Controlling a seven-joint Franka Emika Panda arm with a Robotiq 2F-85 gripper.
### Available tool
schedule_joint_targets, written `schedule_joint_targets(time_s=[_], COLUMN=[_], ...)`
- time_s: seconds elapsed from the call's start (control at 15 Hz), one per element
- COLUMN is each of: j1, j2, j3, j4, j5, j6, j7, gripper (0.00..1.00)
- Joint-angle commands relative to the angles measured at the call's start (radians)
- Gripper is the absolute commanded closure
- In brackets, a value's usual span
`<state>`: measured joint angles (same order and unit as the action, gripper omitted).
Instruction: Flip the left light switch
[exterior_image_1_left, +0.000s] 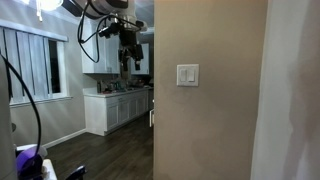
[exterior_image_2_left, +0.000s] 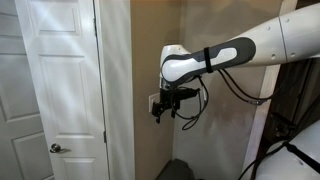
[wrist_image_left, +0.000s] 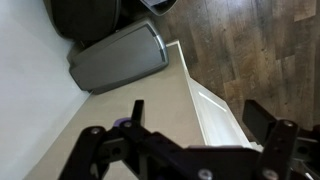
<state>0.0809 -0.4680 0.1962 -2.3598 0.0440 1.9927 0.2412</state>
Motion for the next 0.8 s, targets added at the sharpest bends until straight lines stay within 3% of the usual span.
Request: schedule_joint_targets(time_s=[0.0, 0.4, 0.73], j1=[0.008, -0.003, -0.077], j2=[0.001, 0.031, 0.134], j3=[-0.007, -0.014, -0.023], j4=[0.002, 0.023, 0.067], j5=[-0.004, 0.008, -0.018], j6=[-0.003, 0.071, 0.276], j7=[0.003, 0.029, 0.180], gripper=[0.23, 0.59, 0.91])
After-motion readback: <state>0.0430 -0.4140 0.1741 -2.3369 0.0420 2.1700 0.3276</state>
